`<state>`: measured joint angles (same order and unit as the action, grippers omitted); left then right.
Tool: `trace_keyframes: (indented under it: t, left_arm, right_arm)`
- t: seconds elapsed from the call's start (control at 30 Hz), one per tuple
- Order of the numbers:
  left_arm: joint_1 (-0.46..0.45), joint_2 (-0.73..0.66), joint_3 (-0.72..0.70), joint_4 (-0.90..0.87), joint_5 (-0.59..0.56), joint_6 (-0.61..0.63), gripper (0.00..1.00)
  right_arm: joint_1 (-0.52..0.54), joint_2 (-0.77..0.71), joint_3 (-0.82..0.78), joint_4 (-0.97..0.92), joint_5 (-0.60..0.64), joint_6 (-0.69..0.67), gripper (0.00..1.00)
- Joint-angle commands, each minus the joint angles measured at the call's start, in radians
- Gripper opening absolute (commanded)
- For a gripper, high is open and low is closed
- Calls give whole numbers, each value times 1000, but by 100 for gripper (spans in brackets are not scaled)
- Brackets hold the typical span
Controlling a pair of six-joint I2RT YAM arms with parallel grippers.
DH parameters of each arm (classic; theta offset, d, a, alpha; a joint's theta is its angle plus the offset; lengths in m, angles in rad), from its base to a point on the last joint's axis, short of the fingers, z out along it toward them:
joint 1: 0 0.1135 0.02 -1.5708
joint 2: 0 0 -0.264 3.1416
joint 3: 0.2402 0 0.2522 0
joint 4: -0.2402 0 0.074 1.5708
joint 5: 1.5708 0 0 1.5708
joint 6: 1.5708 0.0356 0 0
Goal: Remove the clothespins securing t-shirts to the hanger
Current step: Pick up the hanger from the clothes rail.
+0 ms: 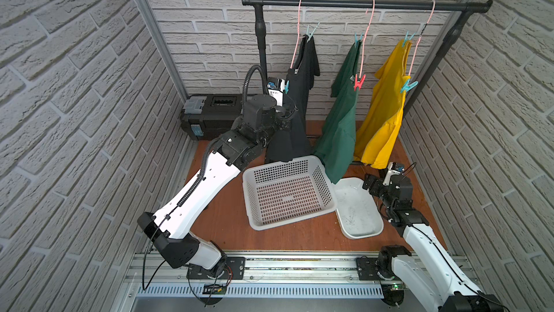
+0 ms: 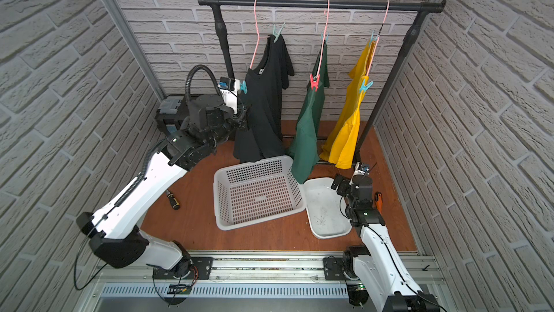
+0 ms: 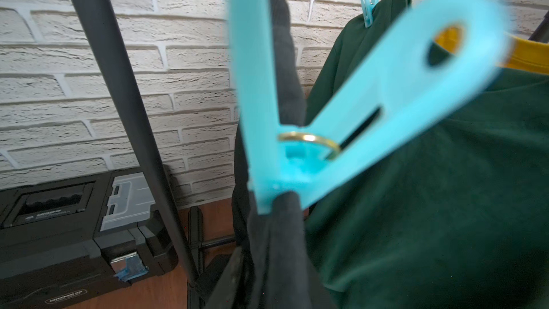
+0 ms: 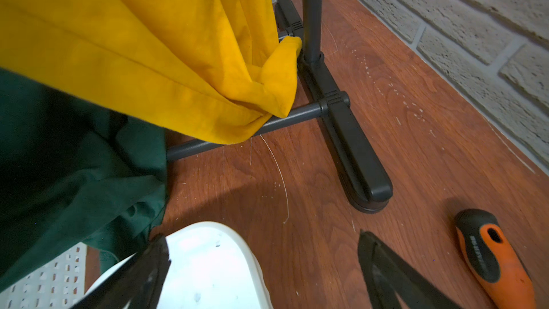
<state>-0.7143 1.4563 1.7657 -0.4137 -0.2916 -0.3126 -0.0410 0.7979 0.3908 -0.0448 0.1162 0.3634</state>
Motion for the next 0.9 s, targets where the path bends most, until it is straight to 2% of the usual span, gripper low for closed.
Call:
trace_keyframes:
  t: [0.0, 0.33, 0.53, 0.87]
  left_arm:
    - [23, -42, -27, 93, 68, 4, 26]
    - [99, -89, -71, 146, 274, 65, 26]
    - [111, -92, -30, 111, 317, 102, 26]
    - [117, -73, -7, 79, 282, 125, 3]
  right_arm:
    - [5, -26, -29, 70, -32, 5, 100]
    - [6, -31, -18, 61, -49, -3, 100]
    - [5, -28, -18, 65, -52, -5, 100]
    - [5, -36, -15, 49, -45, -16, 100]
